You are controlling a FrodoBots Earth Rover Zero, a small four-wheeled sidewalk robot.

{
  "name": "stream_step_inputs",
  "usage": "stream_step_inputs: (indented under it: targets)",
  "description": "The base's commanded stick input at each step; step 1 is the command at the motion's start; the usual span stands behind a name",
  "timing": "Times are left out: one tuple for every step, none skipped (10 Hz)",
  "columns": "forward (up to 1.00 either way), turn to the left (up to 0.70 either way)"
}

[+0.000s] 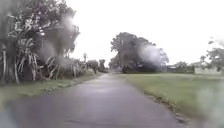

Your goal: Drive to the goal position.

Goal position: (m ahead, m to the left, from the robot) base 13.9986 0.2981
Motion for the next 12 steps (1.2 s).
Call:
stream_step_inputs:
  targets:
    - [0.85, 0.0]
    - [0.85, 0.0]
    - [0.85, 0.0]
    - [0.85, 0.0]
    - [0.85, 0.0]
    - [0.85, 0.0]
    - [0.85, 0.0]
    - [0.85, 0.0]
    - [0.85, 0.0]
    - [0.85, 0.0]
    - [0.85, 0.0]
    - [0.85, 0.0]
